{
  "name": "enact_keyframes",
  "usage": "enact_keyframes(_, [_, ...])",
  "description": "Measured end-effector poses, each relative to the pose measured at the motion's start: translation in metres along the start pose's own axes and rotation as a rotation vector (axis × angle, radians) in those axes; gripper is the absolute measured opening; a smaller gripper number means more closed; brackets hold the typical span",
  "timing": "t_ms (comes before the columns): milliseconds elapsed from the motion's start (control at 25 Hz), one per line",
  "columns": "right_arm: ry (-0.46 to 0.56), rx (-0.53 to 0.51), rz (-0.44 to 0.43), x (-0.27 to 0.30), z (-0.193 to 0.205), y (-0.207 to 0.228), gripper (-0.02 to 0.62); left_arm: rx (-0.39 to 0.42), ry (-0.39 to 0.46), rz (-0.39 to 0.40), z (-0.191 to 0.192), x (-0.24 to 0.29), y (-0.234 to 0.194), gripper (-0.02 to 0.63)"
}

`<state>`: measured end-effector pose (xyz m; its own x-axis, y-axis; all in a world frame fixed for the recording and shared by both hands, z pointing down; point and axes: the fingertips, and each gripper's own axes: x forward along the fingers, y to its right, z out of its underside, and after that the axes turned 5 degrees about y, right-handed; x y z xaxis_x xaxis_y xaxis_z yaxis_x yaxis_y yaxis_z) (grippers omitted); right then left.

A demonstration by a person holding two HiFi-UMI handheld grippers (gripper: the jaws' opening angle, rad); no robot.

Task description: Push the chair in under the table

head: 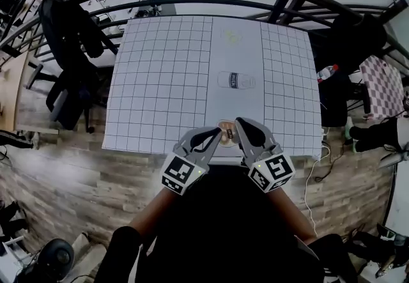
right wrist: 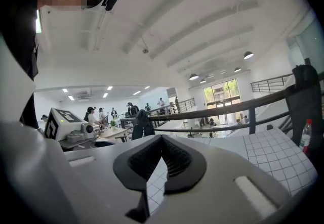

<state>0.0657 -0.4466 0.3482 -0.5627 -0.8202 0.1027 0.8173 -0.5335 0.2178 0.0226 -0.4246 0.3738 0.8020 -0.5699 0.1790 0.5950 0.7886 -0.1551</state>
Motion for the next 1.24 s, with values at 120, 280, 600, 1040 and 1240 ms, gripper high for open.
enact_keyframes(120, [0.053,-0.035,0.048,0.006,-0.011,0.007,-0.002,0.062,0.078,-0.051,-0.018,0.000,-0.009,0.011])
enact_keyframes(280, [0.091,-0.110,0.092,0.010,-0.017,0.004,-0.002,0.097,0.150,-0.120,-0.032,-0.008,-0.024,0.011])
enact_keyframes(600, [0.119,-0.152,0.103,0.025,-0.024,-0.006,-0.002,0.091,0.190,-0.154,-0.044,-0.020,-0.037,0.011])
enact_keyframes(1040, [0.137,-0.170,0.136,0.025,-0.025,-0.007,-0.002,0.115,0.192,-0.142,-0.040,-0.017,-0.042,0.011])
enact_keyframes(1240, [0.138,-0.172,0.140,0.032,-0.023,-0.002,-0.002,0.133,0.199,-0.139,-0.044,-0.011,-0.049,0.011])
